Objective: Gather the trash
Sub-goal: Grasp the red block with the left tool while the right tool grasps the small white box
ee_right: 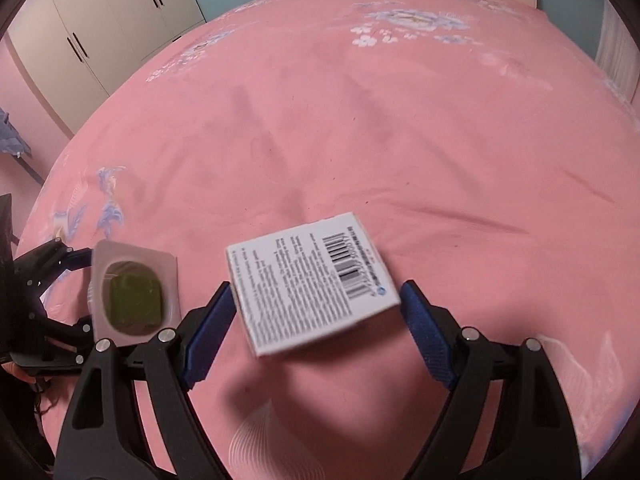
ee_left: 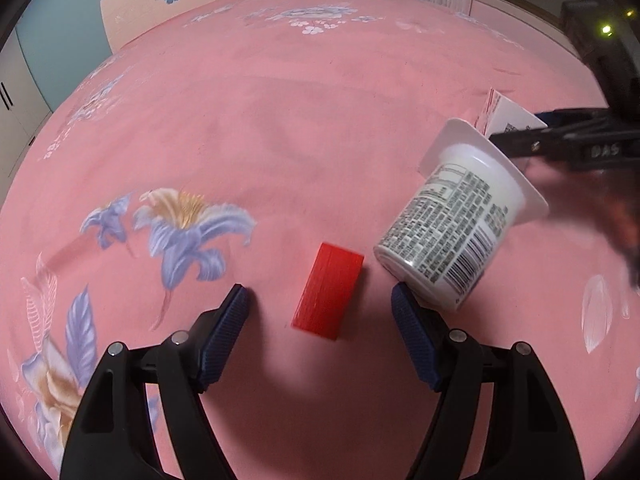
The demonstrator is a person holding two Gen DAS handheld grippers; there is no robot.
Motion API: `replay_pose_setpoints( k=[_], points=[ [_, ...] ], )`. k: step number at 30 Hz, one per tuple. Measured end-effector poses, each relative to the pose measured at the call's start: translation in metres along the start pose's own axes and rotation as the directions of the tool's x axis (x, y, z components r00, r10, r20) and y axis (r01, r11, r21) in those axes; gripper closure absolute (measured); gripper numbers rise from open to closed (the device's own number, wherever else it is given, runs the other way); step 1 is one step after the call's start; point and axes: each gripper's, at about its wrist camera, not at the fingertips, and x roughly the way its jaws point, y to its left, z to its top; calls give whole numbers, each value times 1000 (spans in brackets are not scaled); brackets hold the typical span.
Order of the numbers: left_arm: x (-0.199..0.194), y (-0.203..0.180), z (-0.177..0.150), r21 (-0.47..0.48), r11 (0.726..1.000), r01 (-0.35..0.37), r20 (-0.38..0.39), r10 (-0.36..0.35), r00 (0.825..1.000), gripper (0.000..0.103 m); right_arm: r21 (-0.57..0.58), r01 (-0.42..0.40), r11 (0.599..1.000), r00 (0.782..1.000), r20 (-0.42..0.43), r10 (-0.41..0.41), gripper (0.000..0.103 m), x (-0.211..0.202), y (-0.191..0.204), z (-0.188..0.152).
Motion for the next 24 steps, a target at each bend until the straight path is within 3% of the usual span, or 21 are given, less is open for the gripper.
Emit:
replay_pose_setpoints(
  k=[3, 4, 9, 11, 17, 24],
  points=[
    [2, -2, 0, 17, 1000, 6, 17, -6, 1000, 32, 3, -24, 1000, 999, 28, 24, 26, 1, 0, -3],
    [2, -3, 0, 19, 1000, 16, 21, -17, 1000, 35, 7, -43, 999, 999, 29, 43, 37, 1, 0, -3],
    [-2, -10, -4, 13, 996, 92, 14, -92, 996, 73, -2, -89, 996, 995, 34, 89, 37, -5, 6, -11],
    [-4, -15, -7, 19, 994, 104, 8, -104, 995, 79, -18, -107, 994, 994, 31, 108, 37, -9, 14, -16],
    [-15, -19, -18, -1, 988, 154, -5, -154, 988, 81, -82, -169, 982, 985, 17, 171, 37, -24, 44, -40],
    [-40, -29, -40, -11, 985, 173, -26, -173, 985, 81, -102, -178, 979, 984, 8, 180, 37, -48, 71, -75]
  ],
)
